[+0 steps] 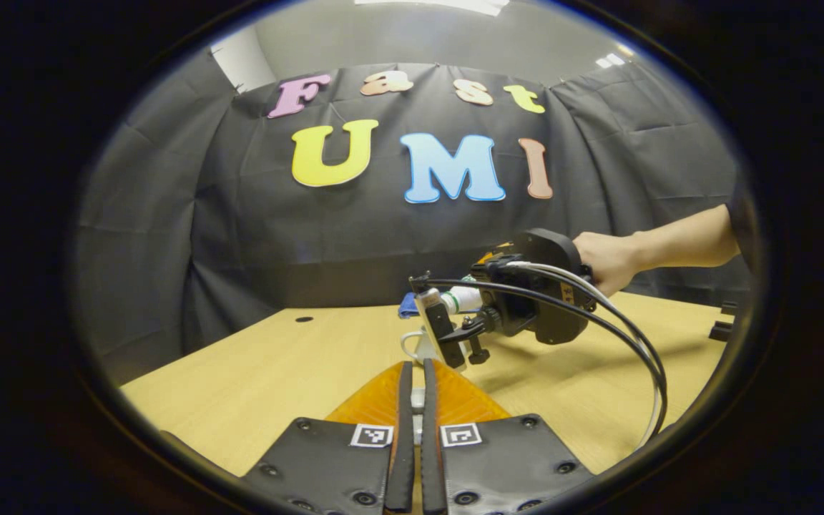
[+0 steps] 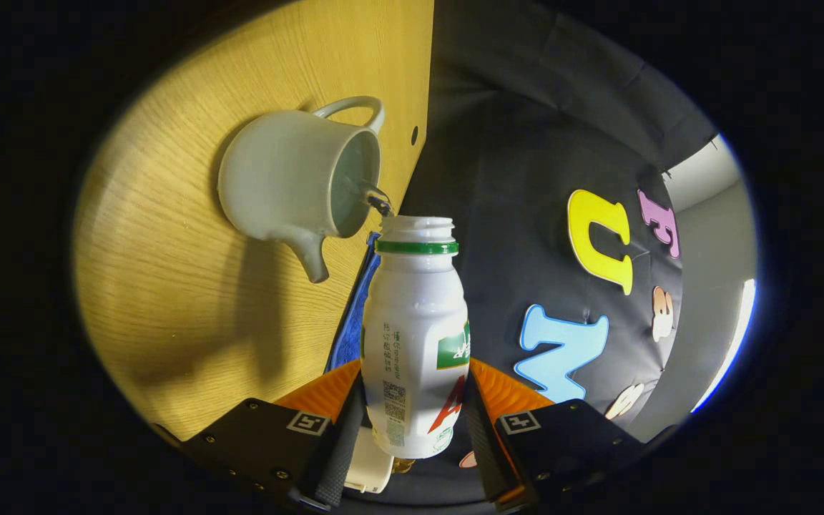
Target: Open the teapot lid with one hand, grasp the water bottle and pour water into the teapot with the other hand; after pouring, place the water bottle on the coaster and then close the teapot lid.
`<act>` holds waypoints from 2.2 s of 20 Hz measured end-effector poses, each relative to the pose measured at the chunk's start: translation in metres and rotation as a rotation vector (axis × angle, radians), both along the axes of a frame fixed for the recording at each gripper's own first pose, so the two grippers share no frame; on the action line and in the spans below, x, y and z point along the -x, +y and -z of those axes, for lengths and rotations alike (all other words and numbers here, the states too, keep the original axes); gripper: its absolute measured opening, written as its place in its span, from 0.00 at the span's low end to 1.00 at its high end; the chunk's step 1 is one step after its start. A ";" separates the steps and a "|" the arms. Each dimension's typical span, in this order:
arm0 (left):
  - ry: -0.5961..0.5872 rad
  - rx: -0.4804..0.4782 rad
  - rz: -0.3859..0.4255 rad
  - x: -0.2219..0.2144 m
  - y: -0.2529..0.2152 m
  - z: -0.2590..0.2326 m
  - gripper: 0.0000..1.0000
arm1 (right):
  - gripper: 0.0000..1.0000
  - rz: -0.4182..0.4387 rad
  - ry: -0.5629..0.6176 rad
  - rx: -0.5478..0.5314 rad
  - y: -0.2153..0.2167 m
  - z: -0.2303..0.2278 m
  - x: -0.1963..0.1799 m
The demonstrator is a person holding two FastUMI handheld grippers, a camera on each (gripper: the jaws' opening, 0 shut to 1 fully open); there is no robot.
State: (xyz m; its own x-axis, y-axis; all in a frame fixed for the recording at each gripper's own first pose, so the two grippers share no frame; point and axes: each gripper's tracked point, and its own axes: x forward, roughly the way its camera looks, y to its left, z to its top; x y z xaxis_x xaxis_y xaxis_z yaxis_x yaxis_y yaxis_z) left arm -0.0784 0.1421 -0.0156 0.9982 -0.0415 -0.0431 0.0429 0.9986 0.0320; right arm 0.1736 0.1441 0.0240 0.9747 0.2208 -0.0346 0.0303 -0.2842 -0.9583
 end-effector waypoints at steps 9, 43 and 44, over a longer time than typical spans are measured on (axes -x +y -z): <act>-0.024 -0.034 -0.005 0.003 0.002 -0.012 0.14 | 0.71 -0.016 -0.053 0.039 0.000 -0.013 -0.004; -0.010 -0.070 0.001 0.008 -0.002 -0.009 0.10 | 0.71 -0.092 -0.136 0.178 0.021 -0.020 -0.002; -0.005 -0.064 0.003 0.008 -0.002 -0.008 0.10 | 0.71 -0.089 -0.125 0.152 0.021 -0.020 -0.004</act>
